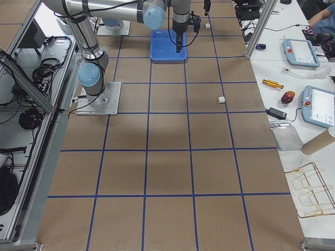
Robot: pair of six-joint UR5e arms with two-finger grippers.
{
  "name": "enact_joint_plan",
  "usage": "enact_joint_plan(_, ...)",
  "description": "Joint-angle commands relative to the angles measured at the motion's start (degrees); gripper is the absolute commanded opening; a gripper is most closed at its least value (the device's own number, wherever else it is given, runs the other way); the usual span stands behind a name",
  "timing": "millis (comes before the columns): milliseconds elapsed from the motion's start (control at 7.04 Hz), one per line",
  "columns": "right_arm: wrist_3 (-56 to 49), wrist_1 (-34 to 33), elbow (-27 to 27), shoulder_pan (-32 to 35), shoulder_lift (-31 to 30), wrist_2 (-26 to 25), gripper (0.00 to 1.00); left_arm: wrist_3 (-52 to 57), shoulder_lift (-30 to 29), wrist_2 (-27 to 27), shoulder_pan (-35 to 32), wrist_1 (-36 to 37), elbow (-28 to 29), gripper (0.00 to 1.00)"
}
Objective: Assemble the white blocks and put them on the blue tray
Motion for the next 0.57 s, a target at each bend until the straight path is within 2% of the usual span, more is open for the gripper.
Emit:
enact_joint_plan(0,-27.2,-4.1,-2.2,-4.4,4.6,1.8,1.0,0.1,-5.1,0.0,0.3,4.5,0.7,1.0)
enact_joint_plan(142,-37.9,-5.5,-3.5,-5.0,8.1,2.1,1.0,0.3,-6.5,0.4,0.4,5.2,0.6,1.0)
enact_joint_plan(284,-40.6,-7.5,-5.4,-5.8,11.4,2.1,1.0,0.2,-7.0,0.4,0.3,6.2,0.3,0.98)
enact_joint_plan(426,-40.7,-13.6,-7.0,-7.4,14.4,2.6,1.0,-0.2,-7.1,0.4,0.3,6.3,0.3,0.94)
